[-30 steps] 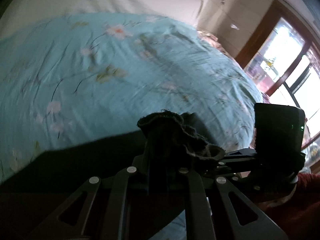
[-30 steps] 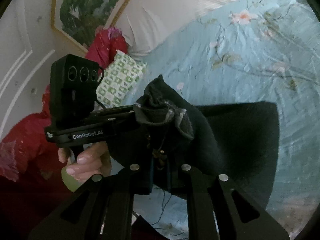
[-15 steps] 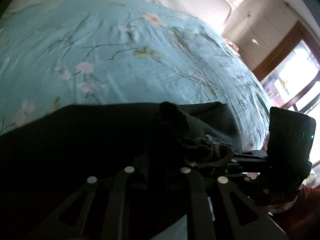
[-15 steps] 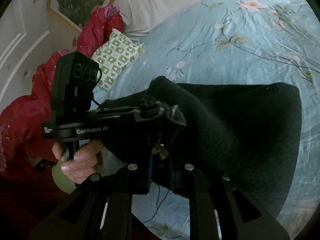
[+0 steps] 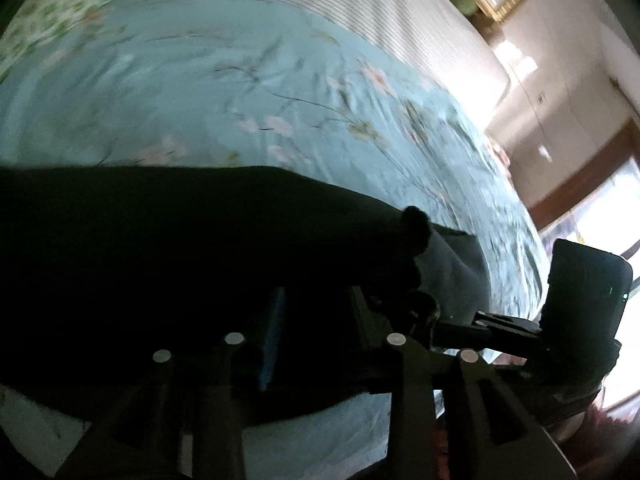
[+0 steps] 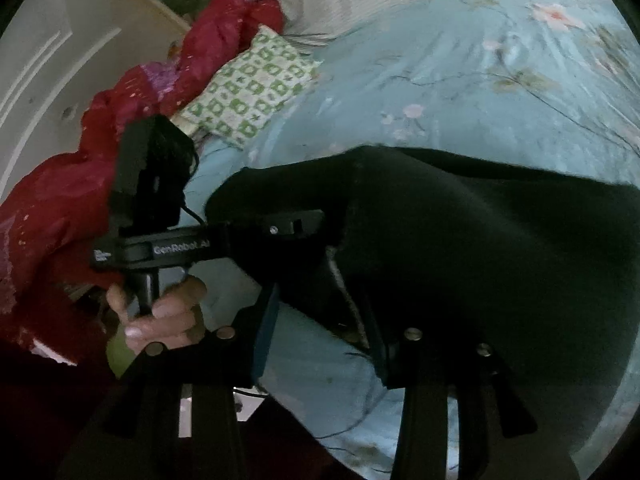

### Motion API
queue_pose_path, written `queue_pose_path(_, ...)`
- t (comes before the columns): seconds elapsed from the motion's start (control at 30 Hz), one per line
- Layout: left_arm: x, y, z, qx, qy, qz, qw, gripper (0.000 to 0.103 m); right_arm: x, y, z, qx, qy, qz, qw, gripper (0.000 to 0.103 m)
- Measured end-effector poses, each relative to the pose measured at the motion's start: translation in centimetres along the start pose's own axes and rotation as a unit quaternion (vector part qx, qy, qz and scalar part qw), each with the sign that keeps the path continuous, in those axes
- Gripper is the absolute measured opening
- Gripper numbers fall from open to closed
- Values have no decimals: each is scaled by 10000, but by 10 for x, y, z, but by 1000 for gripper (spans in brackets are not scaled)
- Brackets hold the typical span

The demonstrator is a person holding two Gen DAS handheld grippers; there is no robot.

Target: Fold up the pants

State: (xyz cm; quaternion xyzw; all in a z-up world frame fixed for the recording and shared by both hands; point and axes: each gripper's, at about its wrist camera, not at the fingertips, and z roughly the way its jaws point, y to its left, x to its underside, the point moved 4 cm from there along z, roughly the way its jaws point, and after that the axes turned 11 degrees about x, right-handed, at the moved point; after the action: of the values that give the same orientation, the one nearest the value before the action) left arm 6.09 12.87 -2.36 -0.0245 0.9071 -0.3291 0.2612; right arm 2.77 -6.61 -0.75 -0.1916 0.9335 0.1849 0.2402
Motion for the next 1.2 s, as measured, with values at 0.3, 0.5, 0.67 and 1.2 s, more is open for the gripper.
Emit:
queue_pose_path(0.3,21,34,-64,-204,-719,-862,9935,43,-36,36,7,-216,-90,-507,9984,44)
queue_pose_path(0.5,37,66,-101,-441,-1064,-1424,9831,47,-62,57,32,-255,22,-815,9963,44)
queue_pose_path(0.67,50,87,-123,-705,-1238,-1727,9746,51,-78,71,60,-258,270,-1010,9942,53)
queue_pose_path(1.2,59,157,-147,-994,-1495,-2983,9374,61,-126,117,161,-165,1208,-1806,9760,58)
